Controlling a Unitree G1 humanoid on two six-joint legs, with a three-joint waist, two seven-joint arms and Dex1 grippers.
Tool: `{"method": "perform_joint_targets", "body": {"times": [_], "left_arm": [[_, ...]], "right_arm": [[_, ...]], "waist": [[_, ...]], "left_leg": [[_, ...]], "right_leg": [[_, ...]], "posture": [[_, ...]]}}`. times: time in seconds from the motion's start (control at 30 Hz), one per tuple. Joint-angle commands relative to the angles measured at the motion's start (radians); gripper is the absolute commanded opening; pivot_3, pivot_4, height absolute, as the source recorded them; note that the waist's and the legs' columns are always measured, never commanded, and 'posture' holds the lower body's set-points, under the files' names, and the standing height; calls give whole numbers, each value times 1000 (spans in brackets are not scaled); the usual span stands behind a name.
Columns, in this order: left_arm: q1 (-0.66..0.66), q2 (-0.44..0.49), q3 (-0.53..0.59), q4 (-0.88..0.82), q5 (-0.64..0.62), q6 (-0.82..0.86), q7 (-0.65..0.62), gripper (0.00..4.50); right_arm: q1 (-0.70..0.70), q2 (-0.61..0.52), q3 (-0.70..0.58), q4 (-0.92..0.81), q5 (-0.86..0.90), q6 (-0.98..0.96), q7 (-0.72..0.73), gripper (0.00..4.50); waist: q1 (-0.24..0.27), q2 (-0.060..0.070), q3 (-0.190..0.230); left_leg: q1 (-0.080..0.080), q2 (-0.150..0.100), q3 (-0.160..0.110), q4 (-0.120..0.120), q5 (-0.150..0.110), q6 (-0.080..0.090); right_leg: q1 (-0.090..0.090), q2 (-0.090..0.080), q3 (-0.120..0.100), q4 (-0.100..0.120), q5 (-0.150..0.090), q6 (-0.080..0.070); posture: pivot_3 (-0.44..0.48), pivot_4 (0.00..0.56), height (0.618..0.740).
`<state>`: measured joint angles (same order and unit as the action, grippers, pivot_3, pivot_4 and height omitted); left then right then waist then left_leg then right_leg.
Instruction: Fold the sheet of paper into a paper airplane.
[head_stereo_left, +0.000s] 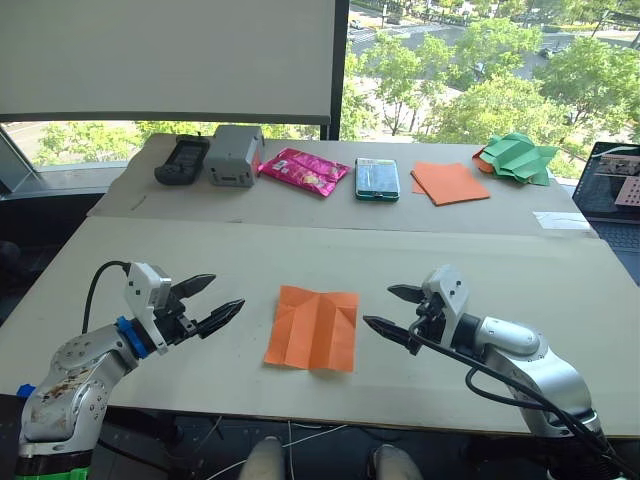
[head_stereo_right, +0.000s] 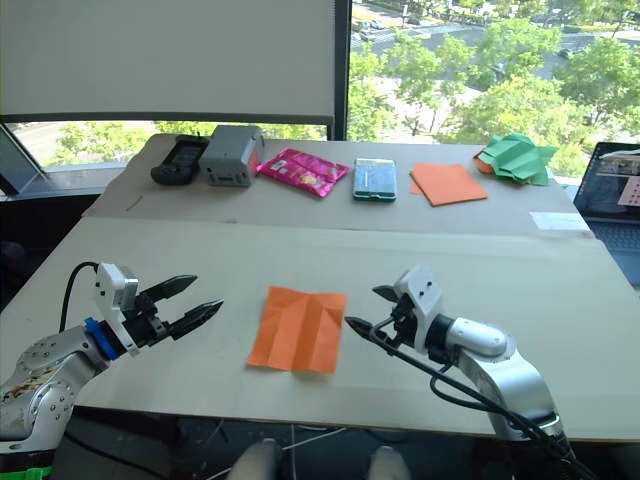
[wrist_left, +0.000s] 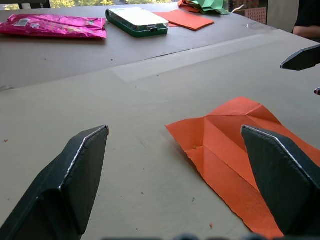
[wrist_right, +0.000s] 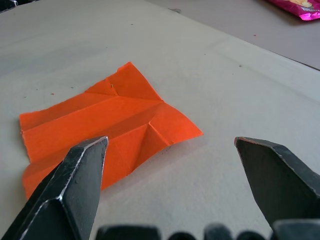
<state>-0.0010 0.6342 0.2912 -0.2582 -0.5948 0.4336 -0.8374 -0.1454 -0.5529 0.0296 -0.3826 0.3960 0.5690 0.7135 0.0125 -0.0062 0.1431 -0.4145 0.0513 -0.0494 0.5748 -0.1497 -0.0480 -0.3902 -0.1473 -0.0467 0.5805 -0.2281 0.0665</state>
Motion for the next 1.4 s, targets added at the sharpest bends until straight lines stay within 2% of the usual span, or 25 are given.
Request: {"method": "perform_joint_targets", "body": {"times": [0.03,0.3,0.4,0.47,0.53,0.63,0.83,0.87,1.13,1.3,1.33,1.4], "left_arm": [[-20,20,1,-18,0,-2,-3,4500],[-43,23,-32,-21,18,13,4,4500],[-77,26,-95,-16,45,3,-23,4500],[-109,20,-145,3,69,-6,-44,3970],[-131,9,-166,20,74,-10,-55,3287],[-181,-13,-262,56,119,-46,-101,2272],[-271,-46,-426,219,264,-147,-160,240],[-284,-51,-443,241,279,-154,-169,24],[-306,-11,-533,385,419,-199,-208,24],[-295,-18,-541,414,435,-221,-225,24],[-295,-20,-538,415,433,-222,-227,0],[-294,-21,-536,414,432,-224,-229,0]], "right_arm": [[-11,6,-4,-15,-1,-32,-2,4490],[-10,9,-4,-16,-6,-25,-5,4490],[0,4,-5,-18,-12,-23,-10,4490],[2,5,-8,-18,-12,-22,-11,4500],[2,7,-7,-18,-15,-22,-12,4500],[10,7,-12,-24,-19,-17,-20,4500],[31,-20,14,-31,-26,32,-18,4500],[35,-27,20,-33,-26,43,-16,4500],[53,-80,45,-40,-26,74,13,4500],[50,-90,101,-24,-56,58,20,4500],[47,-86,112,-18,-64,51,18,3975],[43,-83,136,-12,-78,46,19,3326]], "waist": [[0,0,0],[0,0,0],[2,0,0],[4,0,0],[3,0,0],[2,0,0],[2,-1,0],[2,-1,0],[-1,-1,-1],[-1,0,-5],[-1,0,-5],[-1,0,-6]], "left_leg": [[0,0,0,0,0,0],[0,0,0,0,0,0],[0,0,0,1,0,0],[0,0,0,1,0,0],[0,0,0,1,0,0],[1,0,0,3,0,0],[4,0,0,4,0,0],[4,0,0,4,0,0],[5,0,0,4,0,0],[7,0,0,4,0,0],[7,0,0,3,0,0],[7,0,0,3,0,0]], "right_leg": [[0,0,0,0,0,0],[1,0,0,0,0,0],[1,0,0,1,0,0],[1,0,0,2,0,0],[2,0,0,2,0,1],[1,0,0,6,0,1],[2,0,0,13,0,0],[2,0,0,13,0,0],[2,0,1,13,0,0],[3,0,1,13,0,0],[3,0,1,13,0,0],[3,0,1,13,0,0]], "posture": [[0,150,702],[0,150,702],[0,150,702],[0,150,702],[0,150,702],[0,150,702],[0,150,702],[0,150,702],[0,150,702],[0,150,702],[0,150,702],[0,150,702]]}}
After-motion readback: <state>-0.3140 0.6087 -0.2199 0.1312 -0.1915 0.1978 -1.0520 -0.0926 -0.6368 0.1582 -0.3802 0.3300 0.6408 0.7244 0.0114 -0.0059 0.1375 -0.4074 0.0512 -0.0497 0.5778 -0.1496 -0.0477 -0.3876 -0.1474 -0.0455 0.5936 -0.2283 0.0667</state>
